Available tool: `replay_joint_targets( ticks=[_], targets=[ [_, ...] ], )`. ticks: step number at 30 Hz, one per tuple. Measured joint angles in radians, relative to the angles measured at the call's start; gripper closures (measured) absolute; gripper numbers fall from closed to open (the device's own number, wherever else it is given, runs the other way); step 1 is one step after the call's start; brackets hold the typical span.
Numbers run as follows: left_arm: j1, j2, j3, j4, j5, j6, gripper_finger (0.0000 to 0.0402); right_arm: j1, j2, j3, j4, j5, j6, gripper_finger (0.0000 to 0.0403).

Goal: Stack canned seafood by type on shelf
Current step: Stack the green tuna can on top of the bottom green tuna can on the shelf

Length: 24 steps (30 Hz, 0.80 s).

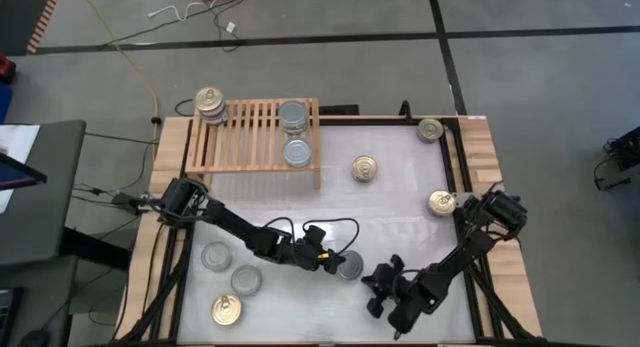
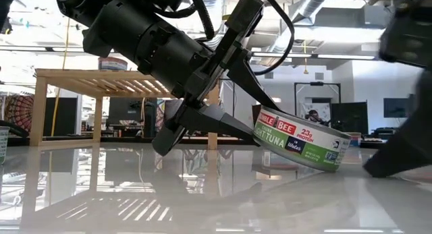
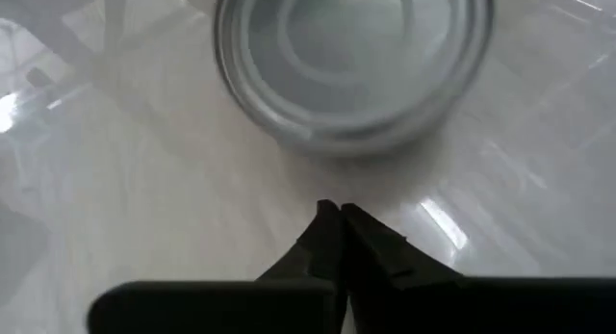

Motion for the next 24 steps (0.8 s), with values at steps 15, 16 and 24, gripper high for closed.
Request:
replay_joint_targets(
  ticks=[15, 16, 24],
  targets=[
    [0.001, 0.002, -0.002, -0.004, 0.069, 0.044, 0.0219, -0.065, 0.001, 0.03, -0.014, -0.016, -0.143, 0.0371],
    [0.001, 0.003, -0.002, -0.006, 0.077, 0.044, 0.021, -0.066, 0.001, 0.03, -0.011, -0.015, -0.15, 0.0375],
    [0.0, 0.004, -0.002, 0.005, 0.089, -0.002, 0.0172, -0.081, 0.002, 0.03, -0.008, 0.01, -0.164, 0.038]
  ],
)
